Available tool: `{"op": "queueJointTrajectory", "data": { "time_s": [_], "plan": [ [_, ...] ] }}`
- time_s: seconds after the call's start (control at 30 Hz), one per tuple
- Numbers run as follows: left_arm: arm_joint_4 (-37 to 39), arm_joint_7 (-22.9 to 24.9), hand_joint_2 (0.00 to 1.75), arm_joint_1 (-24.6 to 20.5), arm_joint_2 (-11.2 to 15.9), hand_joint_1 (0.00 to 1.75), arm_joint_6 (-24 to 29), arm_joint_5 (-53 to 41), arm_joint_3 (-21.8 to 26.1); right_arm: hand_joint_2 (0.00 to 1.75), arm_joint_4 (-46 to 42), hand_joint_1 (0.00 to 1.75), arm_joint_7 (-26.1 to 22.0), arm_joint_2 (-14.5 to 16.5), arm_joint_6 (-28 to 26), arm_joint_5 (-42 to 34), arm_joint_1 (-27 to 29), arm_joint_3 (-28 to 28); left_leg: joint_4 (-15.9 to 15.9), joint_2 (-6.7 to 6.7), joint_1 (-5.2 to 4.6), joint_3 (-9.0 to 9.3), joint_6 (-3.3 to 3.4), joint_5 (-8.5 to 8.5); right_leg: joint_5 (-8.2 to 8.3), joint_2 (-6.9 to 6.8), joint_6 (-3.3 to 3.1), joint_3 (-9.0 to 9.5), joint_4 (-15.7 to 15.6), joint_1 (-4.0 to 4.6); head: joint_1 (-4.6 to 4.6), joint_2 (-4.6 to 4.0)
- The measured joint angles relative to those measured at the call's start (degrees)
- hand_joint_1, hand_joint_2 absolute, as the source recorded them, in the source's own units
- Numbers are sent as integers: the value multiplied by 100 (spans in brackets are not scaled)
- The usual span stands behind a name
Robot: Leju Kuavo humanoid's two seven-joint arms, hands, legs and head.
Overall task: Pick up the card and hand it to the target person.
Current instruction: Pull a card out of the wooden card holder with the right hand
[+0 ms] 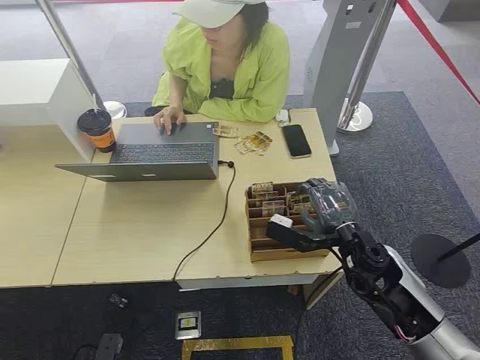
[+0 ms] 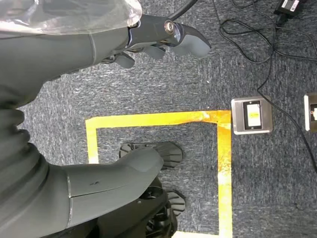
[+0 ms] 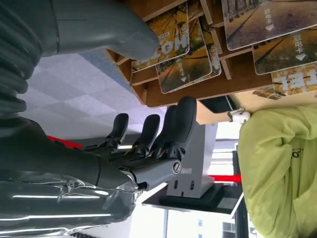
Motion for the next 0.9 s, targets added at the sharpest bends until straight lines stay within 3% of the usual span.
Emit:
{"op": "queueJointTrajectory", "data": {
  "time_s": [0.9],
  "plan": [
    [0,-27,175,43,-9,0,12,53,0,175,733,91,-57,216,-23,97,-226,108,0,-2,0,0,0,0,0,-1,0,0,0,0,0,0]
  ]
}}
